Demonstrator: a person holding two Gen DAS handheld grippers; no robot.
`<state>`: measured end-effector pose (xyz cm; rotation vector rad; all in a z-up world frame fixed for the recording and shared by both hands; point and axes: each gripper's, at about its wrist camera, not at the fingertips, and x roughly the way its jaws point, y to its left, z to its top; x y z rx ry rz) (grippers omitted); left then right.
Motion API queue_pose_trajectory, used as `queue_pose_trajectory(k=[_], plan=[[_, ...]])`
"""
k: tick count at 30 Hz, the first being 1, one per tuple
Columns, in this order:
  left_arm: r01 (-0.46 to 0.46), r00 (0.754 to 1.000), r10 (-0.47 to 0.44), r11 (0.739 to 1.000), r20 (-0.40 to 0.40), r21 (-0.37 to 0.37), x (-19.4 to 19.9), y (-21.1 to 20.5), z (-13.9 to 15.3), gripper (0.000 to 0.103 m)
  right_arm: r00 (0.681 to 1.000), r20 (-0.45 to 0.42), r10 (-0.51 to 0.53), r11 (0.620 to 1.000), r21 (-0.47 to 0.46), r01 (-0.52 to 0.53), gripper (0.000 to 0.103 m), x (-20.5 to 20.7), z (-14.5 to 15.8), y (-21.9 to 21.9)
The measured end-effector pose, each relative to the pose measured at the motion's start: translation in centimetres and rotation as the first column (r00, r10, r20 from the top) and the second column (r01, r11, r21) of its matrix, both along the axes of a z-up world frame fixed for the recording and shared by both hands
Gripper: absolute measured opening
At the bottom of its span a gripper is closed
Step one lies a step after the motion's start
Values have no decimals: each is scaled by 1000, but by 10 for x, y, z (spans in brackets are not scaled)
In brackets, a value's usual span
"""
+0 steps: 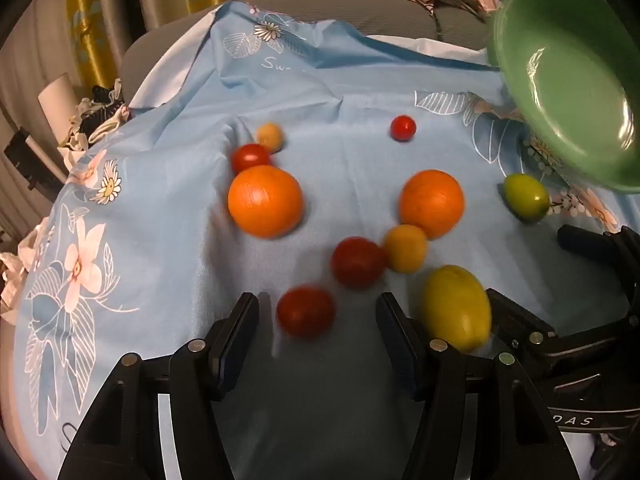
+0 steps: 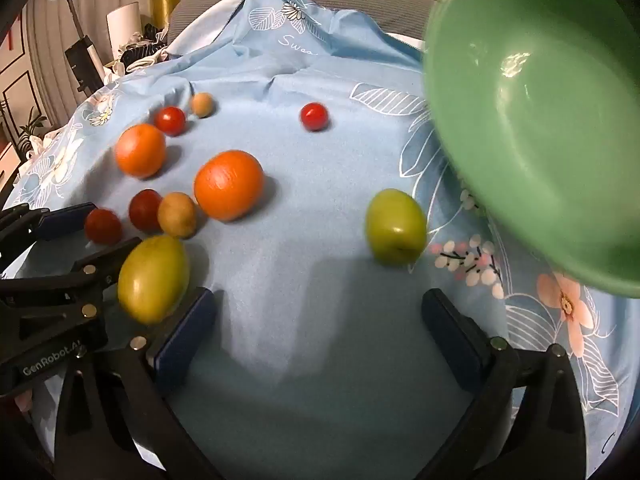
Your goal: Organize fruits
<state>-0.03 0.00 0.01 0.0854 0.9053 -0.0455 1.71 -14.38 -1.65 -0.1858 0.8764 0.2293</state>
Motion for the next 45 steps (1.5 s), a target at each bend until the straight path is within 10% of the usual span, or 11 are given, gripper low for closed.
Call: queue_pose_trajectory(k=[45], plan=[[13, 1000, -13, 999, -10, 38, -2, -2, 1, 65, 1000, -2, 1, 1000, -11, -1, 103, 0, 1, 0]])
